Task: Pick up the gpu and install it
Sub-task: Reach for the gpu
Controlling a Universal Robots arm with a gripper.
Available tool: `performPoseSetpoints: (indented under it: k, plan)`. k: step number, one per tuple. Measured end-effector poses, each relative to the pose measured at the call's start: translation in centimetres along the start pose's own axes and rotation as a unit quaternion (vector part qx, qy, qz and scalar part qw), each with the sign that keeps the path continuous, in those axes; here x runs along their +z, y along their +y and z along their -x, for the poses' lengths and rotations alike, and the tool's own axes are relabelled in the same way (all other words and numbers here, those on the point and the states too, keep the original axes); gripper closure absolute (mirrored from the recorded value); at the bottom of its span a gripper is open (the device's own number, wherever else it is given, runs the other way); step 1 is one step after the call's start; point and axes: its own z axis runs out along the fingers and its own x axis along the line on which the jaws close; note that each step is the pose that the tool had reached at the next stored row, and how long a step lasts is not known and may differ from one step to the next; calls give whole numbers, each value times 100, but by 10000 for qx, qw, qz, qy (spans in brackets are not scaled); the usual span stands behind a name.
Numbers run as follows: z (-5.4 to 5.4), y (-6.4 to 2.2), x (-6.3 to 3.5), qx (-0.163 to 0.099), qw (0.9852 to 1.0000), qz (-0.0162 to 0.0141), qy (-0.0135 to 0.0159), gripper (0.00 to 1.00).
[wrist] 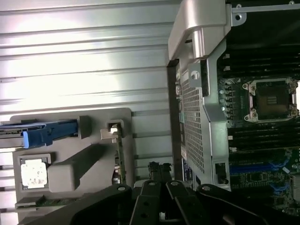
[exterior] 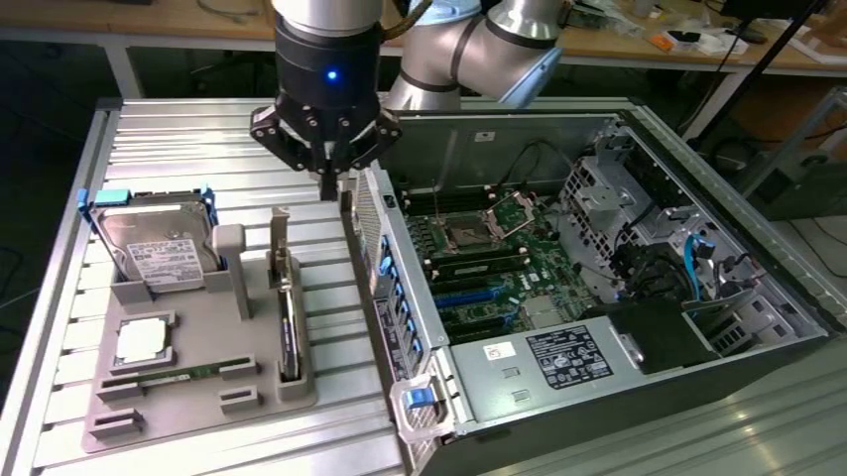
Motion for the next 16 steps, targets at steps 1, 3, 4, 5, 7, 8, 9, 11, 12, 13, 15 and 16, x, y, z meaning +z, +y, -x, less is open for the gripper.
performPoseSetpoints:
  k: [1, 3, 4, 5, 7, 8, 9, 11, 12, 13, 15, 16]
  plan:
    - [-45, -4, 3, 0, 10000, -1, 1, 89]
    - [-138, -12, 12, 1, 10000, -1, 1, 89]
    - [-183, -16, 15, 0, 10000, -1, 0, 89]
    - [-225, -20, 17, 0, 10000, 0, 0, 89]
    - [-317, -29, 18, 0, 10000, -1, 1, 89]
    - [-363, -33, 21, 1, 10000, 0, 0, 89]
    - [-409, -37, 23, 0, 10000, 0, 0, 89]
    - [-500, -45, 25, 0, 10000, -1, 1, 89]
    - [-582, -51, 28, 0, 10000, 0, 0, 89]
    - [-603, -53, 28, 0, 10000, 0, 0, 89]
    - [-603, -53, 27, 0, 10000, 0, 0, 89]
    - [-603, -53, 28, 0, 10000, 0, 0, 89]
